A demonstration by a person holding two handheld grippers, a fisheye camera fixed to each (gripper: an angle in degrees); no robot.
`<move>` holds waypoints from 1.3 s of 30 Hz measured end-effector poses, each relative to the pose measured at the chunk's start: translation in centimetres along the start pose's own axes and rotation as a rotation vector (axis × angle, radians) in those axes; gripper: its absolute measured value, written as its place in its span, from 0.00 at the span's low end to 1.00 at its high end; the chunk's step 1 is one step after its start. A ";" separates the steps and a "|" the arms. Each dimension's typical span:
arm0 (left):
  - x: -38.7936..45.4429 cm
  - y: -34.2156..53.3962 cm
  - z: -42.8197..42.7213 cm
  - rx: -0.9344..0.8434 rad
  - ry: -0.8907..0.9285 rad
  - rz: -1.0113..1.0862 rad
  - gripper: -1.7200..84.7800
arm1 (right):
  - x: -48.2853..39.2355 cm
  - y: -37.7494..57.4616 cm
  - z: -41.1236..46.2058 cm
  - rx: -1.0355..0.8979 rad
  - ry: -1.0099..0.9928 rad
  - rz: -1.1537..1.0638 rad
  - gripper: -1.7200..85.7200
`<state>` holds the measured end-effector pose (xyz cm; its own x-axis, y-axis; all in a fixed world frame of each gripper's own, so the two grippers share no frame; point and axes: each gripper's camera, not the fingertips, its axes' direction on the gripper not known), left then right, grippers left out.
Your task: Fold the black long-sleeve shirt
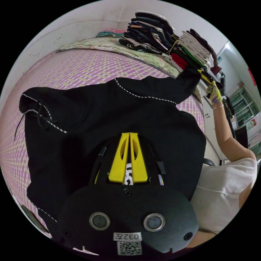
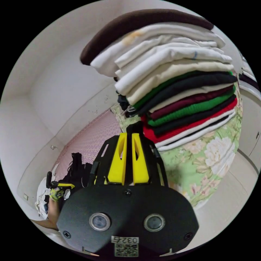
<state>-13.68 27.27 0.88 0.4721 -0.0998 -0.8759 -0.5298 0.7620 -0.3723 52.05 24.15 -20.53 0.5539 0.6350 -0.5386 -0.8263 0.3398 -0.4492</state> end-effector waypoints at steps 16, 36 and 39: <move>-12.8 13.3 -12.6 0.765 0.647 -0.233 0.16 | -34.4 11.6 9.4 -0.230 -0.481 -0.654 0.05; -7.6 11.8 -14.7 0.500 0.274 -0.360 0.16 | -32.0 30.3 16.1 -0.381 -0.488 -0.693 0.05; -6.4 12.1 -11.6 0.411 0.368 -0.373 0.17 | -32.2 30.4 16.5 -0.373 -0.502 -0.736 0.05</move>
<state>-31.24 29.73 -1.61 0.2616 -0.5603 -0.7859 -0.0311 0.8089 -0.5871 7.40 25.49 -5.04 0.7406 0.6030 0.2965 -0.1562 0.5836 -0.7968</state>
